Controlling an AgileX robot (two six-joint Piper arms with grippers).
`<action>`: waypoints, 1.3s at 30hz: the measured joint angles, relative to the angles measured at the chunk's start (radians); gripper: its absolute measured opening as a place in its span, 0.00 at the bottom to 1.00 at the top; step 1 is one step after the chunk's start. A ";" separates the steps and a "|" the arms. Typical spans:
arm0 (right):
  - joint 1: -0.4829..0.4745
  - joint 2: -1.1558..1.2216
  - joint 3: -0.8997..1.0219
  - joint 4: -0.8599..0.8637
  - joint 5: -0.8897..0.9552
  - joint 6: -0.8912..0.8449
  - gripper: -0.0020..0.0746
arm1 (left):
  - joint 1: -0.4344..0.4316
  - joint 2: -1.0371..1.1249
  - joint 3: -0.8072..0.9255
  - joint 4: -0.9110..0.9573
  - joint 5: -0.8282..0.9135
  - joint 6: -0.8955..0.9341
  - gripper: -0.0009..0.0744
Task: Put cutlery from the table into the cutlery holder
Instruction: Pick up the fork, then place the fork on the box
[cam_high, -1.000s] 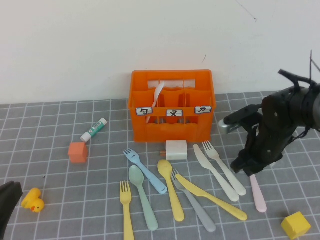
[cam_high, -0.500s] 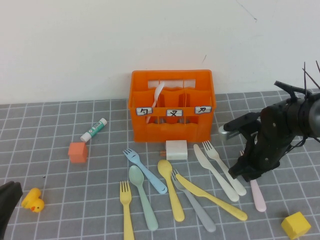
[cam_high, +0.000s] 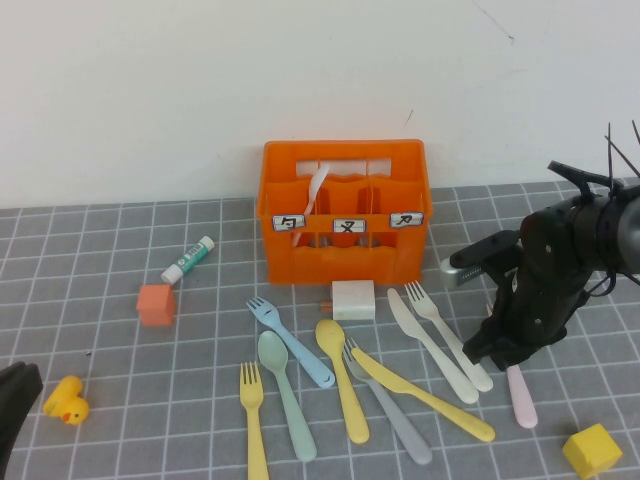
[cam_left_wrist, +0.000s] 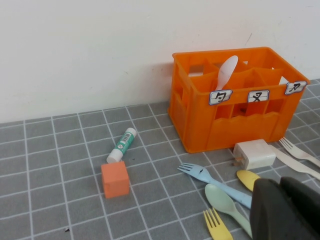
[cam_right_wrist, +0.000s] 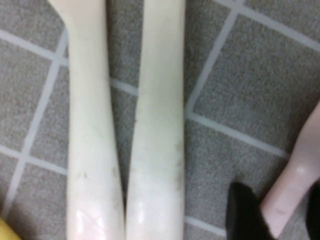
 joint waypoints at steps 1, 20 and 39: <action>0.000 0.002 -0.002 0.000 0.000 0.000 0.40 | 0.000 -0.002 0.000 0.000 0.000 0.000 0.01; 0.001 0.028 -0.023 0.037 0.042 -0.079 0.18 | 0.000 -0.002 0.000 -0.002 0.000 0.000 0.01; 0.001 -0.341 0.010 0.016 0.016 -0.189 0.18 | 0.000 -0.004 0.000 -0.002 0.000 0.002 0.01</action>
